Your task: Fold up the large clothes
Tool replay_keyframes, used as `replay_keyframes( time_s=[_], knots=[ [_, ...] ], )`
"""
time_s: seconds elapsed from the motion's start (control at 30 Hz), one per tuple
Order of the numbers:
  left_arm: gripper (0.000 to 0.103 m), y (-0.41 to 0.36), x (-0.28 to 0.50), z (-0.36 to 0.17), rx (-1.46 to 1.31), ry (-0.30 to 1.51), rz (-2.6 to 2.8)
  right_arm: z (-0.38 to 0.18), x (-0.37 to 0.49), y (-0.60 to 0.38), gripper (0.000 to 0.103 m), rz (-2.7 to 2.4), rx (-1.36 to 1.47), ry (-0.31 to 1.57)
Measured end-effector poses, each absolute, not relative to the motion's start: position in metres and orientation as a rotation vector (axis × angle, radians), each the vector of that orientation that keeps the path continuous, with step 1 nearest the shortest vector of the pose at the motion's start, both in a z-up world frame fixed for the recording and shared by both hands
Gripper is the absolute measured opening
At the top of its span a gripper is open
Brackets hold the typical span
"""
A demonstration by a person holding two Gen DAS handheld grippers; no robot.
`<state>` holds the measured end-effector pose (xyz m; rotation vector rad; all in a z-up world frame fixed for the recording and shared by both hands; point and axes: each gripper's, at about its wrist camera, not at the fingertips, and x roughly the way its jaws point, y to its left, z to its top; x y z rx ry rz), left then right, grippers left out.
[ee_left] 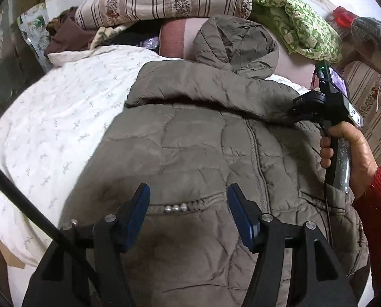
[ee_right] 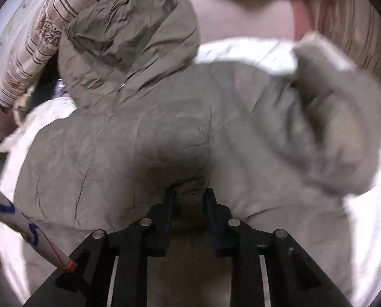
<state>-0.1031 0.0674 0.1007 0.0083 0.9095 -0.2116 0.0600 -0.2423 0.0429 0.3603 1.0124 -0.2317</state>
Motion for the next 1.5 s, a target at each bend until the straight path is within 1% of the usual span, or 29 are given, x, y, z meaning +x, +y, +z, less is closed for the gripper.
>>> replay_keyframes(
  time_s=[0.07, 0.13, 0.23, 0.3, 0.37, 0.57, 0.67, 0.77, 0.93, 1.17, 1.5],
  knots=[
    [0.062, 0.064, -0.104, 0.101, 0.013, 0.915, -0.221, 0.044, 0.062, -0.252, 0.024, -0.319, 0.302, 1.009],
    [0.062, 0.06, -0.107, 0.103, 0.025, 0.911, -0.221, 0.037, 0.066, -0.264, 0.024, -0.333, 0.306, 1.038],
    [0.062, 0.056, -0.115, 0.112, 0.041, 0.889, -0.22, 0.032, 0.071, -0.261, 0.027, -0.311, 0.226, 1.06],
    [0.062, 0.055, -0.12, 0.119, 0.048, 0.87, -0.215, 0.043, 0.063, -0.258, 0.044, -0.318, 0.187, 1.04],
    [0.062, 0.053, -0.126, 0.126, 0.047, 0.856, -0.213, 0.059, 0.047, -0.254, 0.055, -0.302, 0.191, 1.002],
    [0.063, 0.04, -0.147, 0.141, 0.069, 0.814, -0.229, 0.112, -0.026, -0.233, 0.06, -0.298, 0.059, 0.889],
    [0.063, 0.032, -0.16, 0.146, 0.075, 0.81, -0.244, 0.125, -0.051, -0.225, 0.062, -0.327, -0.01, 0.851],
    [0.063, 0.026, -0.17, 0.151, 0.089, 0.799, -0.253, 0.136, -0.077, -0.228, 0.063, -0.349, -0.04, 0.829],
    [0.063, 0.014, -0.183, 0.158, 0.114, 0.781, -0.269, 0.145, -0.11, -0.238, 0.067, -0.371, -0.038, 0.805],
    [0.064, -0.006, -0.188, 0.161, 0.16, 0.774, -0.283, 0.147, -0.131, -0.257, 0.067, -0.405, -0.036, 0.791],
    [0.064, -0.034, -0.179, 0.153, 0.205, 0.805, -0.288, 0.138, -0.131, -0.296, 0.067, -0.45, -0.001, 0.805]
  ],
)
